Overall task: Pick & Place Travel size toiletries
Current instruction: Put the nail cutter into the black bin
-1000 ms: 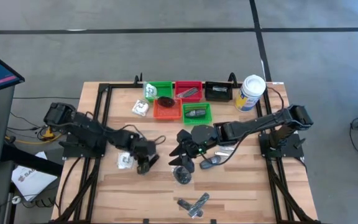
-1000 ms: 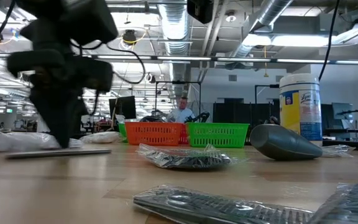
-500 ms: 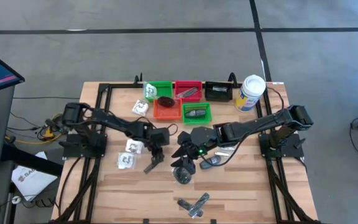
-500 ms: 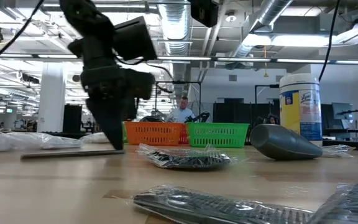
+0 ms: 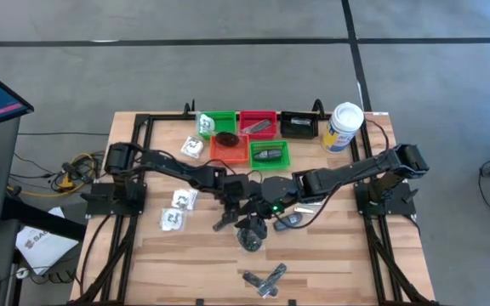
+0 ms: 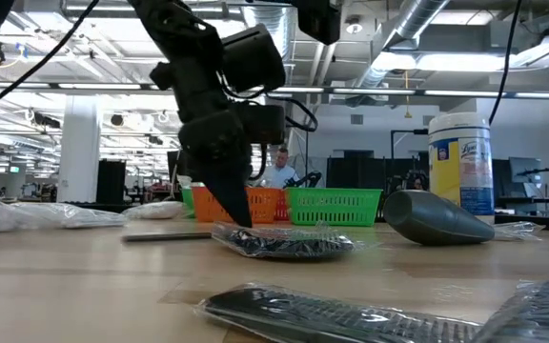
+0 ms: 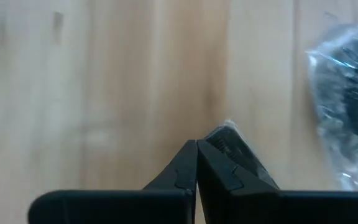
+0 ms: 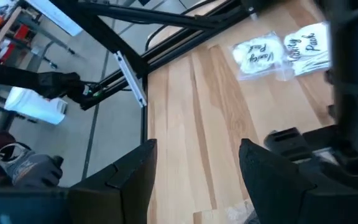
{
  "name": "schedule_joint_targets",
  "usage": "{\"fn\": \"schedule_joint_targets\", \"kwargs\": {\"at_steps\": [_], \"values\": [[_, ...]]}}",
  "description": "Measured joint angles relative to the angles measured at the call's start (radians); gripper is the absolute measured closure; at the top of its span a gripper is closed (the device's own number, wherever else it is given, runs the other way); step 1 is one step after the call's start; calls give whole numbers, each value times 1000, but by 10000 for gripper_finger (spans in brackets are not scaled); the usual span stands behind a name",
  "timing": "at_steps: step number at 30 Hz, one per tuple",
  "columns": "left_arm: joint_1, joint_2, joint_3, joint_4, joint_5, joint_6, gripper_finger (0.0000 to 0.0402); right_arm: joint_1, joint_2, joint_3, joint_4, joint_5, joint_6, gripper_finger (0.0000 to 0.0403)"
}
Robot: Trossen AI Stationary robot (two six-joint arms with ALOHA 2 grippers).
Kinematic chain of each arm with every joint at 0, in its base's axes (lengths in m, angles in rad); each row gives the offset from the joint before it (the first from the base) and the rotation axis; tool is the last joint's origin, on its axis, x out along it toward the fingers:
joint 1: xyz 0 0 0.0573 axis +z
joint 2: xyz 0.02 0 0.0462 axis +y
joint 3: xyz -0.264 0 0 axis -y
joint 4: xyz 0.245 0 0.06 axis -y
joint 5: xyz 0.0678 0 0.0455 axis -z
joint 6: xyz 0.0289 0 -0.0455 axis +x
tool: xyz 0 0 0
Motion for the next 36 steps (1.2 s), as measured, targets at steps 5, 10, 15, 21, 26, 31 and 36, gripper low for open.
{"fn": "schedule_joint_targets", "kwargs": {"at_steps": [5, 10, 15, 21, 26, 31, 36], "values": [[26, -1, 1, 3, 1, 44, 401, 10, 0, 0, -14, 19, 11, 184], [16, -48, -4, -8, -1, 62, 401, 13, -1, 0, -40, 18, 11, 184], [-22, -136, -16, -2, -57, 56, 401, 13, -6, 0, -68, 19, 11, 184], [-74, -258, -63, 2, -69, -36, 401, 12, -6, 0, -151, 18, 4, 184], [-129, -314, -139, 1, -79, -133, 401, 12, -6, 0, -187, 19, -1, 184], [-194, -332, -220, 6, -95, -241, 401, 4, -6, 0, -202, 18, -12, 184], [-261, -330, -274, 24, -106, -340, 401, 3, -6, 0, -208, 19, -27, 184]]}}
